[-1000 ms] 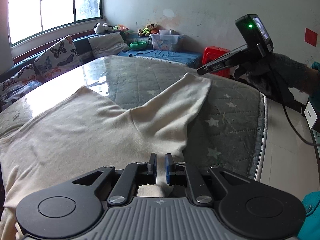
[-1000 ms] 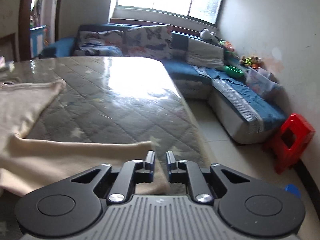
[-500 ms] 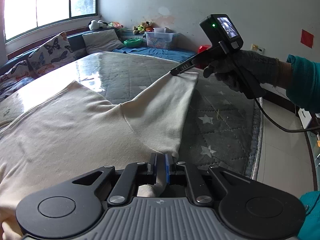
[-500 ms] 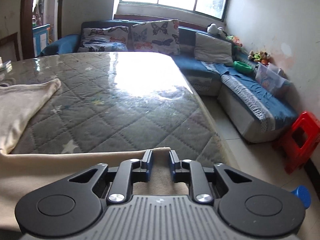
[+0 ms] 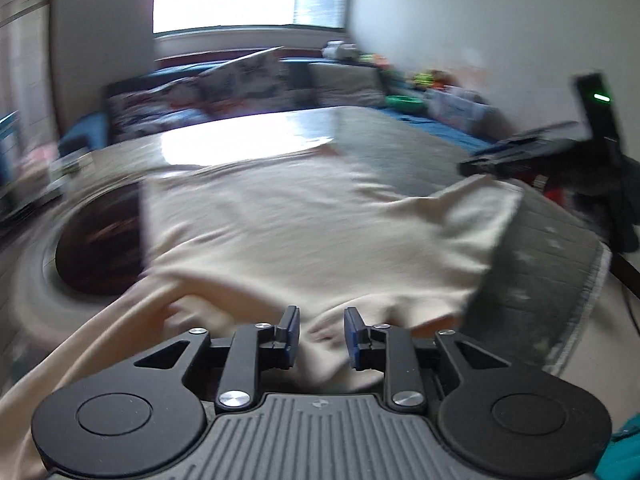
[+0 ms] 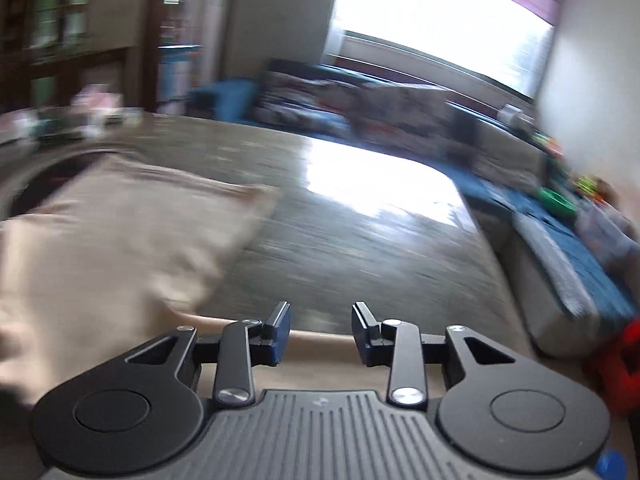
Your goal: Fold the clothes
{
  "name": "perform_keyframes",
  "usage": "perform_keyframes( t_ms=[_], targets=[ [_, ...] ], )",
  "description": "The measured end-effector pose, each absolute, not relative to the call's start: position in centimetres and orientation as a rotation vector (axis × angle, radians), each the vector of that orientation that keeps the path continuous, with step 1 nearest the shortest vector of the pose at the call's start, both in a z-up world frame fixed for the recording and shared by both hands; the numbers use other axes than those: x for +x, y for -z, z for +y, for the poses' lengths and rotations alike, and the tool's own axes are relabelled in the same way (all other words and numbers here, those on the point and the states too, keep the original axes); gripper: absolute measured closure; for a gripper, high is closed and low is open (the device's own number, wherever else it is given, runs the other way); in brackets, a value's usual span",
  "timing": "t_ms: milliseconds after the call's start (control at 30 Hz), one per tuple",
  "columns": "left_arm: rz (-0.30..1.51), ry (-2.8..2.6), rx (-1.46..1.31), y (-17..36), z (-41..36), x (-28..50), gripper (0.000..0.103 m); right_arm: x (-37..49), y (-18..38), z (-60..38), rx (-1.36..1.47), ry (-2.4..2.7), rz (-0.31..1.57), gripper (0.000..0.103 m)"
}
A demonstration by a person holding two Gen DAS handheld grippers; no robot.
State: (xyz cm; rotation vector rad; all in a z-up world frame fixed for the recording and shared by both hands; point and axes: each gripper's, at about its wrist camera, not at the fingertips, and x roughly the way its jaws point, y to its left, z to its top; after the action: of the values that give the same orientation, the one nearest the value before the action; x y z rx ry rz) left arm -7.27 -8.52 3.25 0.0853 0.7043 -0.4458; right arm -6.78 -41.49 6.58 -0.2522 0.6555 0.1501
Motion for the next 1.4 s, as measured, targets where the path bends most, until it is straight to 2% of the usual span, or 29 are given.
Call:
perform_keyframes(
  t_ms=[233, 467, 733, 800, 1033, 1100, 1167, 1233, 1400],
  targets=[
    [0.774, 0.065, -0.073, -2.9, 0.8, -9.4, 0.075, -7.8, -7.6, -32.8, -0.350, -0.475, 0.635, 0.070],
    [0.785, -0.208, -0.250, -2.6, 6.6, -11.2, 0.074, -9.2, -7.9, -26.0, -0.459, -0.716, 0.599, 0.070],
    [0.751, -0.295, -0.460, -3.0, 9.2, -12.8, 0.072, -10.9, -7.9, -22.8, -0.521, -0.829, 0.572, 0.070],
    [0.740, -0.315, -0.488, -3.1, 9.4, -13.3, 0.063, -11.1, -7.7, -22.3, -0.530, -0.838, 0.576, 0.070],
    [0.738, -0.344, -0.476, -2.8, 9.4, -13.2, 0.065, -11.2, -7.1, -21.6, -0.547, -0.858, 0.584, 0.070],
    [0.733, -0.339, -0.452, -2.7, 9.1, -12.7, 0.073, -11.1, -6.9, -21.4, -0.545, -0.859, 0.592, 0.070],
    [0.725, -0.339, -0.444, -2.6, 9.1, -12.2, 0.094, -11.0, -6.7, -21.2, -0.544, -0.856, 0.600, 0.070],
    [0.712, -0.346, -0.422, -2.8, 9.2, -11.6, 0.098, -10.8, -6.3, -21.0, -0.540, -0.855, 0.610, 0.071],
    [0.623, -0.340, -0.334, -4.9, 9.8, -9.4, 0.099, -10.5, -5.4, -20.2, -0.540, -0.852, 0.627, 0.071]
  ],
)
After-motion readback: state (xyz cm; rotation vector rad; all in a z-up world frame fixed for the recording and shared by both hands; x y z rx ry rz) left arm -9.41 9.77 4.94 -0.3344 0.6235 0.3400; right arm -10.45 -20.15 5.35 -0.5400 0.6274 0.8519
